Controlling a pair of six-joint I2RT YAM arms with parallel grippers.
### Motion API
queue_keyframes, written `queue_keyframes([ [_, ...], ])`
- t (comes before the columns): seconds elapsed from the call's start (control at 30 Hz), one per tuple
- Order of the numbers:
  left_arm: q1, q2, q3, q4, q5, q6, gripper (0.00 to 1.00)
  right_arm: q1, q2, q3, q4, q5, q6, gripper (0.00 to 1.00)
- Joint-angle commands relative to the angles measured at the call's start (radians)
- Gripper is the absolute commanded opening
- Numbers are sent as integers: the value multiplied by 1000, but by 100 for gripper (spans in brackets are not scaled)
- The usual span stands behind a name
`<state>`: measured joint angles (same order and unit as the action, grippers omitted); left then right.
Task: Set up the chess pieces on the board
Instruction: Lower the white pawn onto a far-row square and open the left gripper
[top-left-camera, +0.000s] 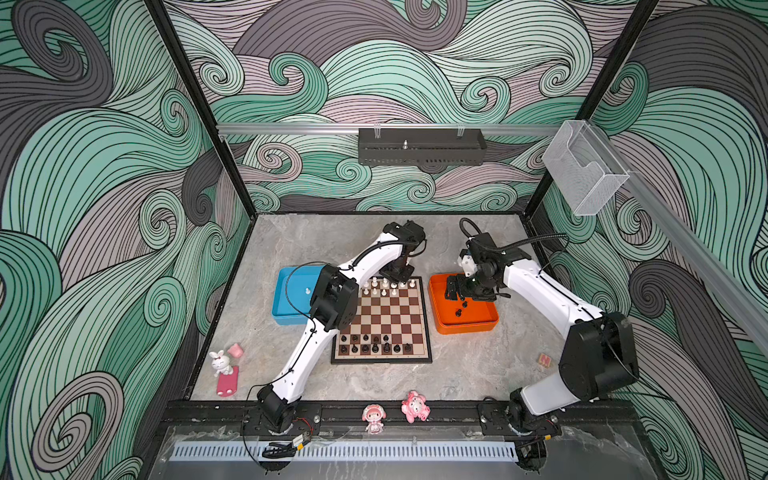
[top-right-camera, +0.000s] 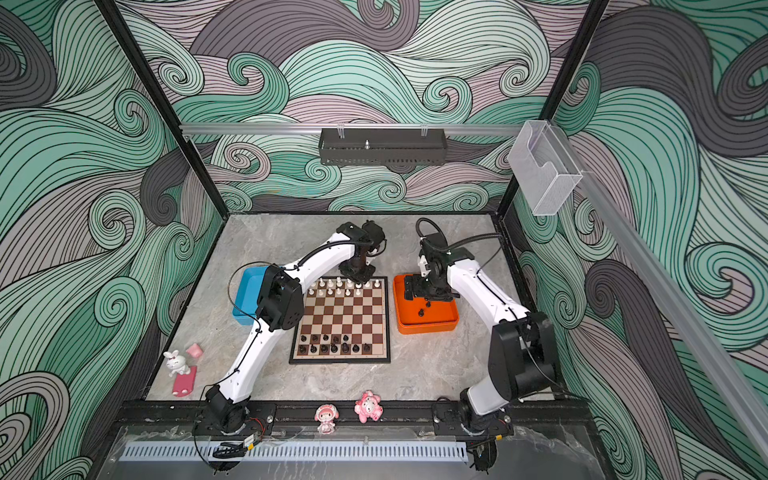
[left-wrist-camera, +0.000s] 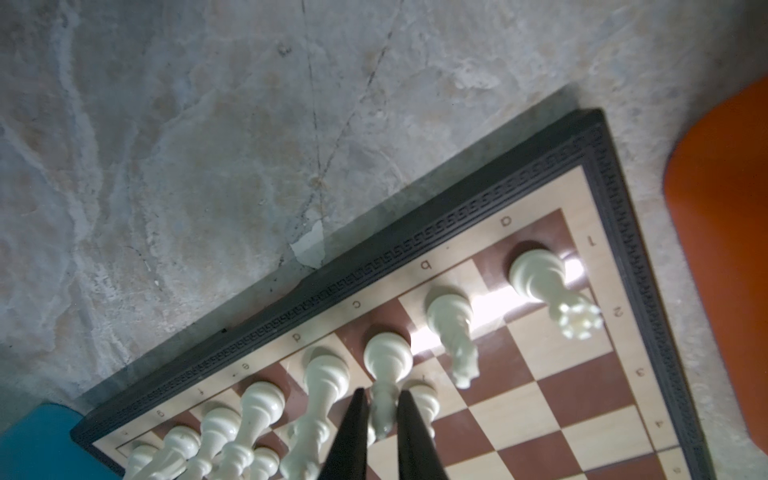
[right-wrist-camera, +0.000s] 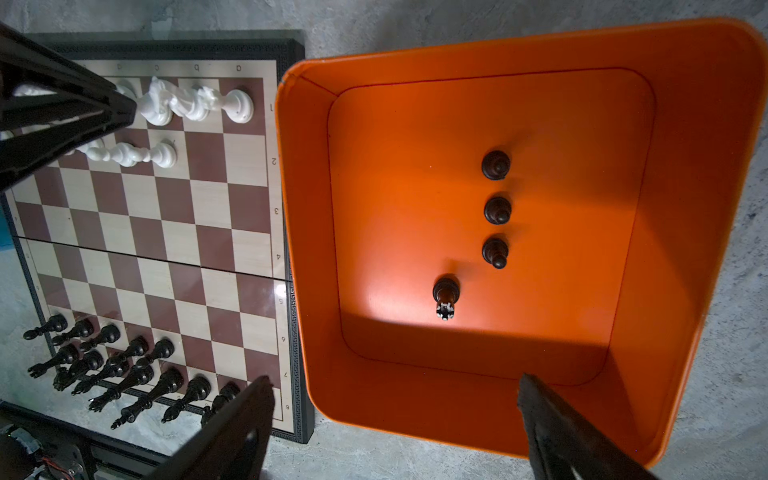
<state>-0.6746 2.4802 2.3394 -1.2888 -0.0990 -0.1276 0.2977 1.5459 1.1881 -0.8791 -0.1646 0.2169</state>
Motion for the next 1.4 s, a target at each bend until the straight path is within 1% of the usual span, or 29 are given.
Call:
queue_keyframes([
  [0.0,8,22,34,-18,-14,-10,15,-6,16,-1,-7,-10,-5,92],
  [0.17,7,22,35,-18,-13,-10,15,-6,17,-2,-7,-10,-6,92],
  [0.53,9,22,34,-14,-2,-15,19,-8,17,-5,-6,-10,-6,92],
  [0.93,8,21,34,-4,18,-23,15,-9,14,-8,-3,-10,-8,92],
  [1.37,8,21,34,-1,15,-21,16,-9,12,-10,-3,-9,-7,92],
])
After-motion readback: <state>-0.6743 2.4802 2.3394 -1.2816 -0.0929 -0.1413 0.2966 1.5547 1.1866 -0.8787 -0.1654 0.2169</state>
